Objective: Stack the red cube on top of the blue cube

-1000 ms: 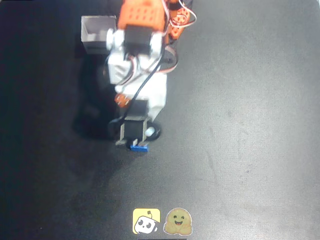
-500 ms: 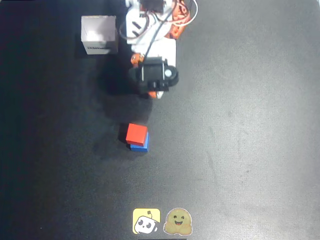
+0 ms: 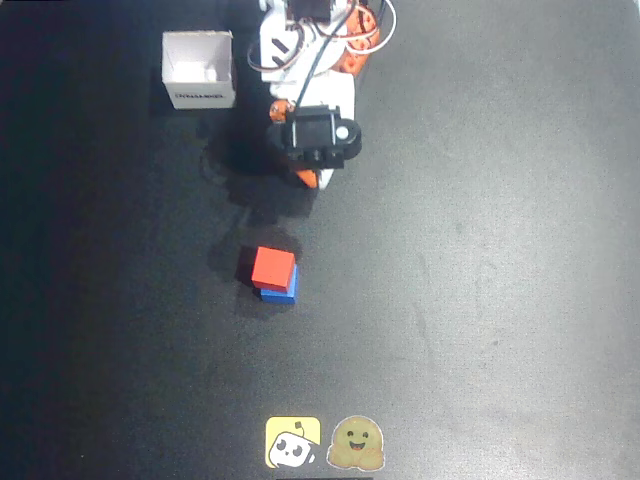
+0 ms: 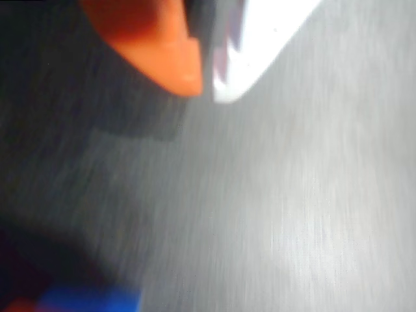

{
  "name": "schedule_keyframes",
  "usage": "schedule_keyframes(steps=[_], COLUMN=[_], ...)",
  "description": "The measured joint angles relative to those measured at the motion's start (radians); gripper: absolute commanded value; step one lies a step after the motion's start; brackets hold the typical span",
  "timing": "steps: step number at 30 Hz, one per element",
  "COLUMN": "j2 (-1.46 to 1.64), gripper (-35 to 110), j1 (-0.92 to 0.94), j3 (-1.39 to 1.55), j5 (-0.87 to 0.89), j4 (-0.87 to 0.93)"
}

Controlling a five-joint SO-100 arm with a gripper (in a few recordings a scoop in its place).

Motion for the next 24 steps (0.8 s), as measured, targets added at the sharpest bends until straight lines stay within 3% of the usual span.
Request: schedule_keyframes(steps=[7, 24], j2=[0.000, 0.000], gripper=[0, 0], j1=[0.020, 0.018], j3=[0.000, 0.000], j5=[0.000, -0.002], j4=[0.178, 0.195])
